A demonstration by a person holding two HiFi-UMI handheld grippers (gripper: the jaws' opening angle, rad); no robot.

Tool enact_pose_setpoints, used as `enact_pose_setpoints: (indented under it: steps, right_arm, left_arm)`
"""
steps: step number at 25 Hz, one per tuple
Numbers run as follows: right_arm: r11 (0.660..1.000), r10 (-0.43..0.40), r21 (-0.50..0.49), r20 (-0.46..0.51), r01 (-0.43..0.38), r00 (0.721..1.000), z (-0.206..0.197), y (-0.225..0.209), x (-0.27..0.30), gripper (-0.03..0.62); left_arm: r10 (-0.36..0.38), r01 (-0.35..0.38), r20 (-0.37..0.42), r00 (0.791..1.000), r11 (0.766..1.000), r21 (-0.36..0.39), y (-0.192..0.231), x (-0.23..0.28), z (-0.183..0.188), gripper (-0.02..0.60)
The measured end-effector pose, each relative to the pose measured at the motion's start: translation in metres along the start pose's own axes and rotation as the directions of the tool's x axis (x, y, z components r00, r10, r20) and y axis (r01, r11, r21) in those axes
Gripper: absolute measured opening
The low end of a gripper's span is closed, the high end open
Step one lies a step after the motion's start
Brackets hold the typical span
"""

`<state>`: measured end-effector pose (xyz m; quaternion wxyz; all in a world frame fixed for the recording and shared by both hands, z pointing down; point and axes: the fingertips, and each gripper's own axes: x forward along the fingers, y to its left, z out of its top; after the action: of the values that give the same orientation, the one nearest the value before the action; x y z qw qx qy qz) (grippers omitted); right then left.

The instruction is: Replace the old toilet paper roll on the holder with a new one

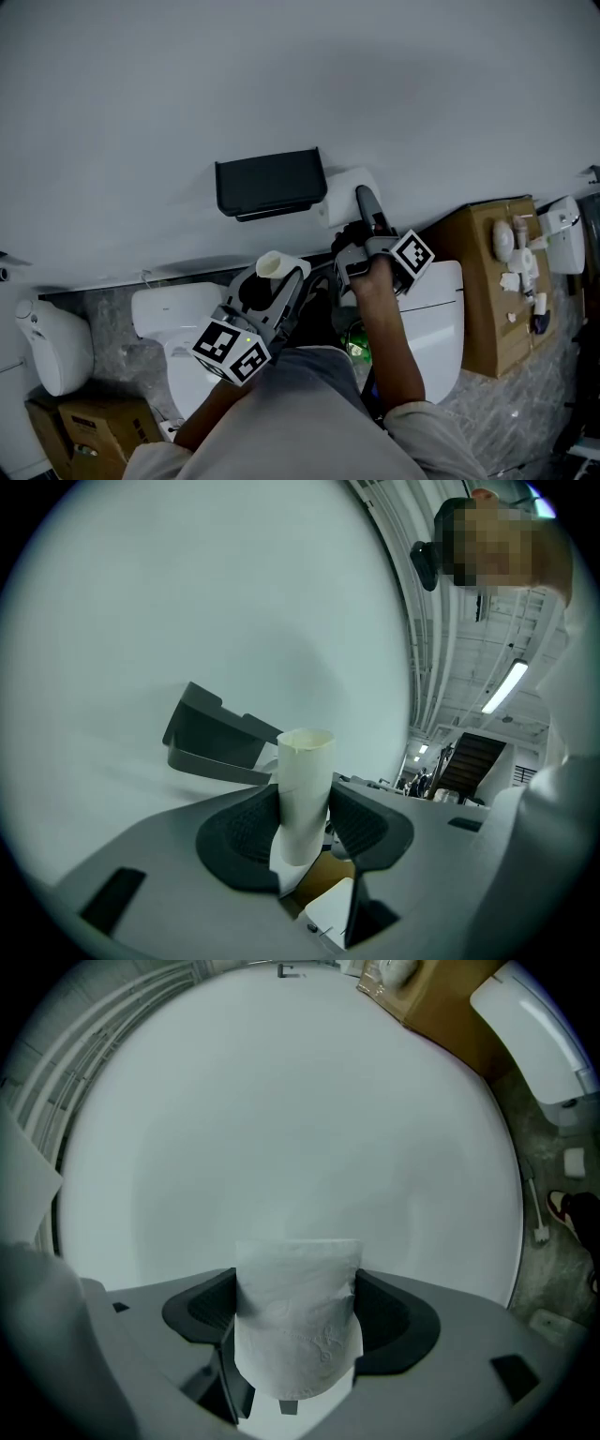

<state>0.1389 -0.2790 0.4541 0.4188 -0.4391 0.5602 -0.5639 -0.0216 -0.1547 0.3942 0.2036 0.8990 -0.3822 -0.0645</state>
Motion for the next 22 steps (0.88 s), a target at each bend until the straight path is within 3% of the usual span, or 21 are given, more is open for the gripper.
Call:
enact_pose_setpoints:
  steps: [8, 22]
  right_arm:
    - [0.999, -0.017, 0.042, -0.005, 0.017, 1.000, -0.014, 0.000, 0.002, 0.383]
    - [0.999, -0.034, 0.027, -0.082, 0.036, 0.996, -0.025, 0.001, 0.006, 0.383]
  left_arm:
    - [0.029, -0.029, 0.021, 0.999, 0.999, -0.030, 0.000, -0.003, 0.002, 0.161]
    - [0.031, -0.029, 0.046, 0.998, 0.999, -0.040, -0.012, 0.014, 0.002, 0.161]
